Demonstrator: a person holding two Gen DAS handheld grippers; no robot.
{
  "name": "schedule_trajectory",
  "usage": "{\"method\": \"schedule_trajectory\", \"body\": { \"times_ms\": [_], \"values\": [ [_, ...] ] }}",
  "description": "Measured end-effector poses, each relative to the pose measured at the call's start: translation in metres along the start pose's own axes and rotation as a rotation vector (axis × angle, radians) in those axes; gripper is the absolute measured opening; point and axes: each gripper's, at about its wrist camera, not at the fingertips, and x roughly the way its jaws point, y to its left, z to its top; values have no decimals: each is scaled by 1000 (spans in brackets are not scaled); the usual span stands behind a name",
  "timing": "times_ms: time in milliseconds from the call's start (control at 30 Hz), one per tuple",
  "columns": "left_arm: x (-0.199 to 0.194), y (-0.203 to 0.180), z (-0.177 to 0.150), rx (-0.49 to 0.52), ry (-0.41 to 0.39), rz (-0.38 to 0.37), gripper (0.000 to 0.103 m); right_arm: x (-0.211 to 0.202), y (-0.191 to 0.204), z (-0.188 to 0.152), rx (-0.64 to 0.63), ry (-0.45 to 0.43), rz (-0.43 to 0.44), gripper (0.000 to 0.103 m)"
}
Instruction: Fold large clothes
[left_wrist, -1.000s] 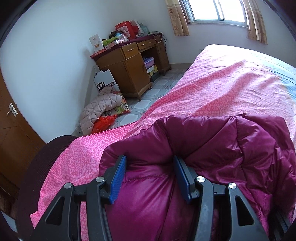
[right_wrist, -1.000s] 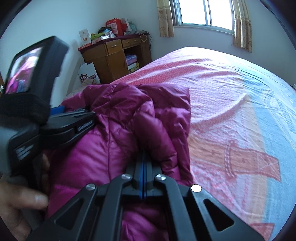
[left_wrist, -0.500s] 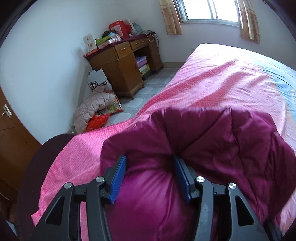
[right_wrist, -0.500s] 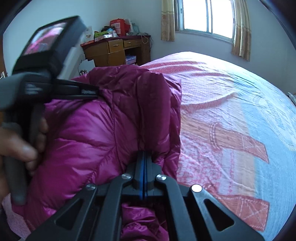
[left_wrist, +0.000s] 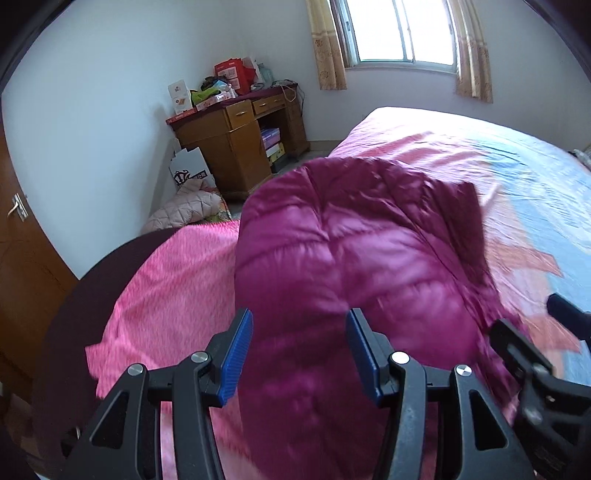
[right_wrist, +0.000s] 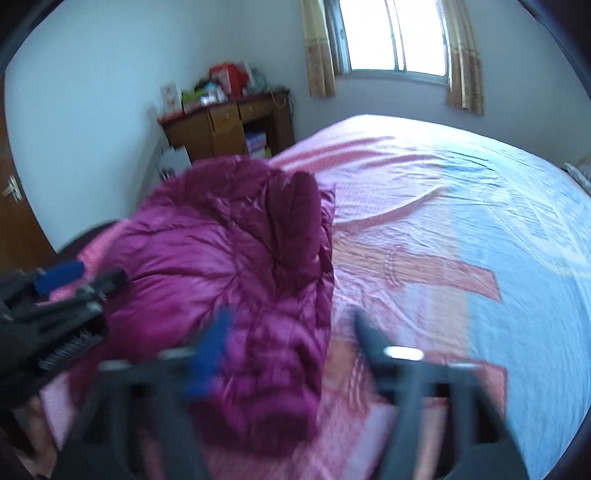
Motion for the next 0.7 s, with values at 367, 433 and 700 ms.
{"method": "schedule_trajectory", "body": {
  "times_ms": [367, 433, 700],
  "values": [
    [-68, 6, -51, -24, -26, -55, 54, -73, -5, -46, 92, 41, -52, 89],
    [-79, 7, -57, -23, -32, -62, 54, -88, -3, -48, 91, 24, -62, 89],
    [-127, 18, -63, -30, -122, -66, 78, -149, 10, -43, 75, -125, -90, 103]
  ]
}}
